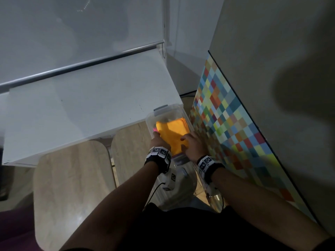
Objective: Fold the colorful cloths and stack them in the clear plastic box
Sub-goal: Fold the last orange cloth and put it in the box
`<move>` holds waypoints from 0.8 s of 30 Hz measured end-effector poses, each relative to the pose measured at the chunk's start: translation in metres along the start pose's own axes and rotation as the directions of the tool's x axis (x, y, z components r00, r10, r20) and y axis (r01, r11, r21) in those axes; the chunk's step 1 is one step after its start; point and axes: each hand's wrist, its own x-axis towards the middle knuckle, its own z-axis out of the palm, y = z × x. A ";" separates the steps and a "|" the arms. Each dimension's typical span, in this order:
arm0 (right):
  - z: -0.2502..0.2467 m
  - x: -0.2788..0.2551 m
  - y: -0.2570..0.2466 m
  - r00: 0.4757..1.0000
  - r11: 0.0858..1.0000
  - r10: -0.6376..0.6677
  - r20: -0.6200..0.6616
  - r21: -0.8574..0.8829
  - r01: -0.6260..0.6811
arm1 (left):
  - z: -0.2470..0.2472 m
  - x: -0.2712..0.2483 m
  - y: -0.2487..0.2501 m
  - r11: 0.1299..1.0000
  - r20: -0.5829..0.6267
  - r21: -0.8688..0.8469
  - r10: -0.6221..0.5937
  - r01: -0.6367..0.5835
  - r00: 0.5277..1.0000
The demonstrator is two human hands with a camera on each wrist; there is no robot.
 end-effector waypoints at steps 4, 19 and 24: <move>0.000 0.001 0.009 0.992 0.956 -0.090 0.094 -0.272 0.113 | 0.005 0.000 -0.002 0.991 -0.007 0.066 0.117 -0.116 0.993; 0.006 0.051 -0.005 0.922 0.757 0.019 0.386 -0.608 0.239 | -0.007 0.040 -0.025 0.330 0.428 0.757 0.403 -0.564 0.809; 0.017 0.050 -0.007 0.916 0.718 0.076 0.395 -0.659 0.224 | 0.013 0.035 -0.017 0.353 0.357 0.818 0.307 -0.454 0.882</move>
